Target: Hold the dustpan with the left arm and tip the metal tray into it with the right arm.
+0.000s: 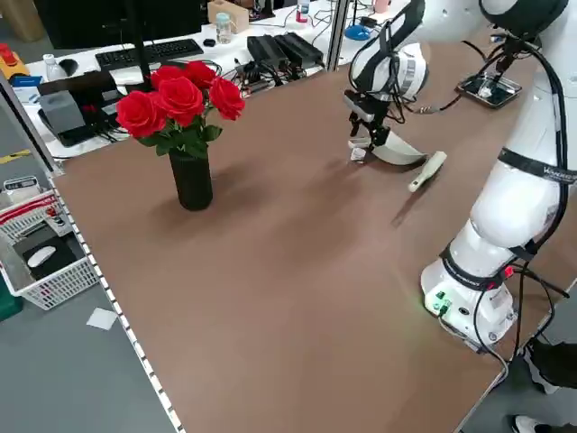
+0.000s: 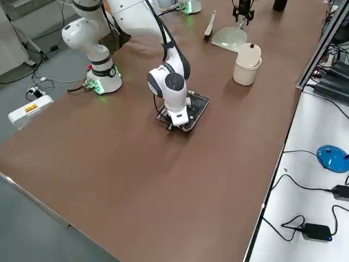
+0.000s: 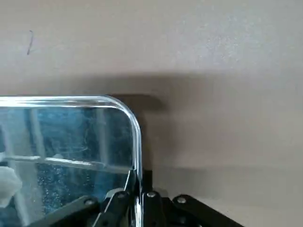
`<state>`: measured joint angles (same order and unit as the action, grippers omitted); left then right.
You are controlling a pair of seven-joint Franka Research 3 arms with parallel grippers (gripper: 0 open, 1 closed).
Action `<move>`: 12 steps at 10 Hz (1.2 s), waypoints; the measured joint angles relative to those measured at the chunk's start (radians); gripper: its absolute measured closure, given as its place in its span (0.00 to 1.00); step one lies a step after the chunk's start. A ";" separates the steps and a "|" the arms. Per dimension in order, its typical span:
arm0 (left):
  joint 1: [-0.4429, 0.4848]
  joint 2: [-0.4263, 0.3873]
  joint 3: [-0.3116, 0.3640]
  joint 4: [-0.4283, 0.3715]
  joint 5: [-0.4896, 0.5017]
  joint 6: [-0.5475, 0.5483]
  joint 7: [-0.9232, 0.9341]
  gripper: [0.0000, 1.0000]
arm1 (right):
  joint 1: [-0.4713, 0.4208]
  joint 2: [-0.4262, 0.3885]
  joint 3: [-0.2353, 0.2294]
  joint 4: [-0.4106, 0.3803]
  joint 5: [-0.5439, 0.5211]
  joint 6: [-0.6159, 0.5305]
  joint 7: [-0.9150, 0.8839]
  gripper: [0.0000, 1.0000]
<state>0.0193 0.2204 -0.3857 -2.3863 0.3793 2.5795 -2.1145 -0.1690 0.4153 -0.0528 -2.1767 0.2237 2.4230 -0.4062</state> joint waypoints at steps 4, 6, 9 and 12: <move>0.002 0.009 0.000 0.004 0.011 0.001 -0.021 0.32 | 0.001 -0.021 0.004 0.080 0.005 -0.164 -0.002 0.94; 0.002 0.008 0.000 0.010 0.012 0.002 -0.029 0.53 | 0.004 -0.083 0.008 0.118 0.006 -0.266 -0.004 0.95; 0.003 0.008 0.000 0.013 0.013 0.002 -0.029 0.68 | 0.015 -0.177 0.014 0.194 0.006 -0.437 -0.003 0.95; 0.002 0.007 -0.008 0.059 0.013 -0.010 -0.038 0.68 | 0.056 -0.228 0.017 0.248 0.007 -0.537 0.051 0.95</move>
<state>0.0217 0.2277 -0.3937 -2.3273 0.3925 2.5691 -2.1521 -0.1135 0.1873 -0.0363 -1.9285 0.2311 1.8857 -0.3548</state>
